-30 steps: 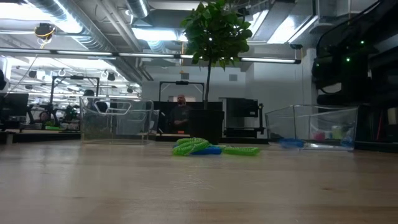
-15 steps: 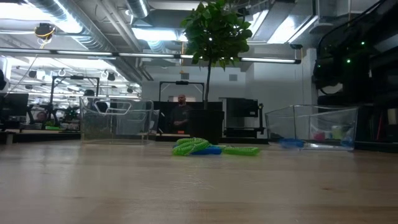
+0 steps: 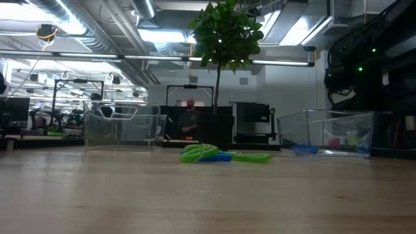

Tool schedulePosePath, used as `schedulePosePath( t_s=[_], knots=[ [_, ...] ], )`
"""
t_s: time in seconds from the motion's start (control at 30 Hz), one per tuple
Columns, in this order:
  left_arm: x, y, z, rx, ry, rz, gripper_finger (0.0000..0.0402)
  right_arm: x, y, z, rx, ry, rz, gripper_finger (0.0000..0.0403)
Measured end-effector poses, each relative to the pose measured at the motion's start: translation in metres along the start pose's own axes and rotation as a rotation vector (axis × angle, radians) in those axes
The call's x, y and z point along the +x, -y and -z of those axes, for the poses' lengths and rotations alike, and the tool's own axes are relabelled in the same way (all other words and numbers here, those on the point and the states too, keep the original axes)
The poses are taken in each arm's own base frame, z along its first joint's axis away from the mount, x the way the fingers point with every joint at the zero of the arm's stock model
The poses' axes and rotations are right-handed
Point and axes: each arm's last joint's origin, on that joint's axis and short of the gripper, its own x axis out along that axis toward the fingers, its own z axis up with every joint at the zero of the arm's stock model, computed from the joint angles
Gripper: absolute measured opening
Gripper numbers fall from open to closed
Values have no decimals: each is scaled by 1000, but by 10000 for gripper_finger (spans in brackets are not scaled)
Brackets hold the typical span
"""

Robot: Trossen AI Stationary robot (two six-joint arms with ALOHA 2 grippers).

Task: Sort spring keychains
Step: Put the blue spring keychain into the right transparent bin

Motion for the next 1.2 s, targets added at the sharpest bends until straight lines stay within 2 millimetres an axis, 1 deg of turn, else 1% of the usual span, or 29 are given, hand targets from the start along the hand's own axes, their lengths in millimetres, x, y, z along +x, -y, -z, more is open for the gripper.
schedulePosePath(
  t_s=[0.23, 0.5, 0.83, 1.07, 1.2],
  knots=[
    [0, 0, 0, 0, 0, 0, 11, 5, -6, 7, -30, 5, -1, 152],
    [0, 0, 0, 0, 0, 0, 9, 9, -11, 15, -74, 53, 11, 152],
    [0, 0, 0, 0, 0, 0, 12, 10, -11, 18, -103, 75, 34, 152],
    [0, 0, 0, 0, 0, 0, 9, 11, -10, 19, -99, 62, 38, 152],
    [0, 0, 0, 0, 0, 0, 13, 11, -14, 20, -86, 17, -4, 152]
  ],
)
